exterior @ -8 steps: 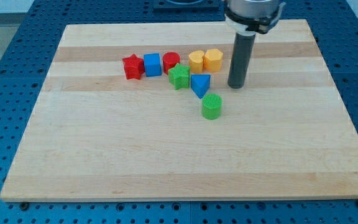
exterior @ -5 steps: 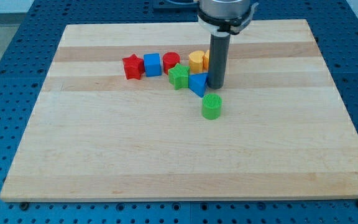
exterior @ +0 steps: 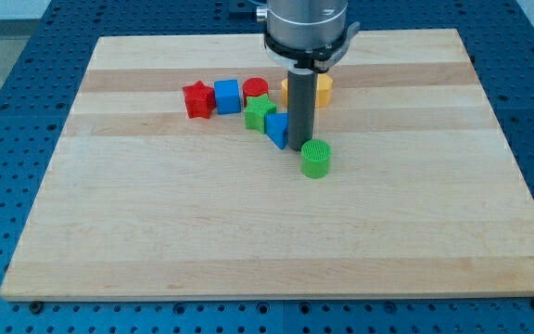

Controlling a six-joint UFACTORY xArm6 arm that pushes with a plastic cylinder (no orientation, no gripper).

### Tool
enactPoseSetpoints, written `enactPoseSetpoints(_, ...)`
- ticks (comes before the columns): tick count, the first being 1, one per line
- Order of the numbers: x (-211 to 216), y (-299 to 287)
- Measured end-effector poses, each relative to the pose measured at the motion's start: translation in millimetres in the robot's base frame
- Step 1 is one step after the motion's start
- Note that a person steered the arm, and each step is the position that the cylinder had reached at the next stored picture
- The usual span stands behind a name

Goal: Push the green circle slightly towards the down

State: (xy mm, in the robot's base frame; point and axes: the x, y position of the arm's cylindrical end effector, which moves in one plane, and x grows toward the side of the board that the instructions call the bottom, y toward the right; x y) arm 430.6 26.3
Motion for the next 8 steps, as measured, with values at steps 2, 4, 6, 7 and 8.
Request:
enactPoseSetpoints(2,10.9,98.6)
enactPoseSetpoints(4,45.5,152.8)
enactPoseSetpoints(6,67.7,81.8)
enactPoseSetpoints(7,67.7,42.5)
enactPoseSetpoints(8,67.6,27.8)
